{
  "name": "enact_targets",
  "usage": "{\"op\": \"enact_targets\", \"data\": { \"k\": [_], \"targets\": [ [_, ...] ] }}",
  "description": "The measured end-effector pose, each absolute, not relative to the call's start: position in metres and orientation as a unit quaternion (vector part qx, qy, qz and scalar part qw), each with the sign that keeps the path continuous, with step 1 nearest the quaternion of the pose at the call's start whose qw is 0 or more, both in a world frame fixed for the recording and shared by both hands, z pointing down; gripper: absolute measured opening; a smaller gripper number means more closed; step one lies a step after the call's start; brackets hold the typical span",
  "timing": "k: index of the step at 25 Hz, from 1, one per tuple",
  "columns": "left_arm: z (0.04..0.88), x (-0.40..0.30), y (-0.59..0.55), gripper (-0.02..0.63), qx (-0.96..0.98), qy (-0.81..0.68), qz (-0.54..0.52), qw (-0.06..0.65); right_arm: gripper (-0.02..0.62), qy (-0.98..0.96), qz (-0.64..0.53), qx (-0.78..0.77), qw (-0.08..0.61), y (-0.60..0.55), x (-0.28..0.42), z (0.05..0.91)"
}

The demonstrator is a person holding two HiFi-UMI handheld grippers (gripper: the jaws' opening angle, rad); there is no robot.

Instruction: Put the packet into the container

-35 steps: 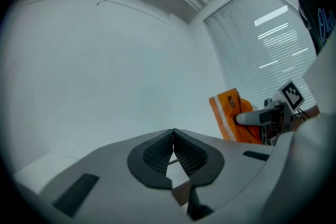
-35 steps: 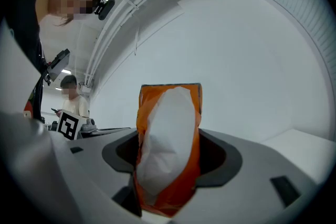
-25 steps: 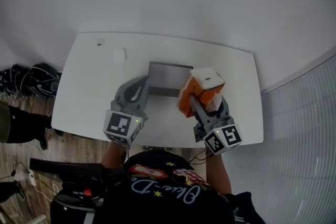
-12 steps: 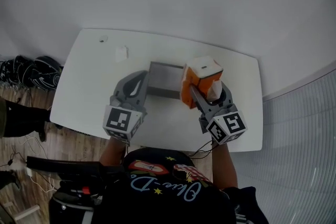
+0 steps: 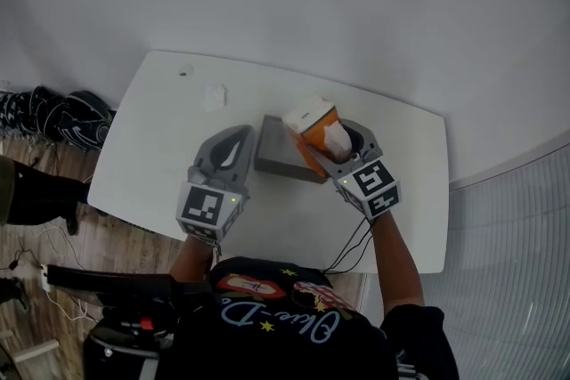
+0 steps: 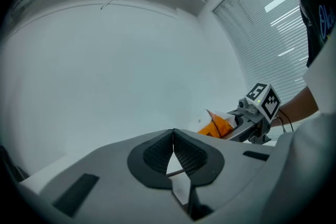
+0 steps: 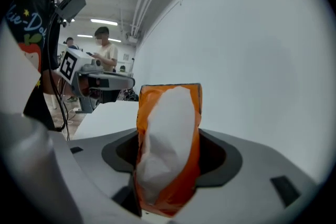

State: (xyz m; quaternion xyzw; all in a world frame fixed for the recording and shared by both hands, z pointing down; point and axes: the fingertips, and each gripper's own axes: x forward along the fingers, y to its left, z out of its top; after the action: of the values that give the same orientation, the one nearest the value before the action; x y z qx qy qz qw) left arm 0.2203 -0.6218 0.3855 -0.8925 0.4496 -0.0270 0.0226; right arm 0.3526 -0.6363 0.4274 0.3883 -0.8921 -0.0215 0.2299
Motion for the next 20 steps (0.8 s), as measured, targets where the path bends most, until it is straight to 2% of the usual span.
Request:
{"op": "enact_targets", "data": {
  "k": [11,20],
  "targets": [
    [0.392,0.209,-0.634,0.009,-0.886,0.463,-0.029,0.003,0.288,-0.885,-0.08,0.291,0.354,-0.658,0.318,0.474],
    [0.386,0.214,-0.639,0.009,-0.888,0.459,-0.019,0.012,0.288,-0.874,-0.073,0.224,0.425,-0.655,0.308,0.509]
  ]
}}
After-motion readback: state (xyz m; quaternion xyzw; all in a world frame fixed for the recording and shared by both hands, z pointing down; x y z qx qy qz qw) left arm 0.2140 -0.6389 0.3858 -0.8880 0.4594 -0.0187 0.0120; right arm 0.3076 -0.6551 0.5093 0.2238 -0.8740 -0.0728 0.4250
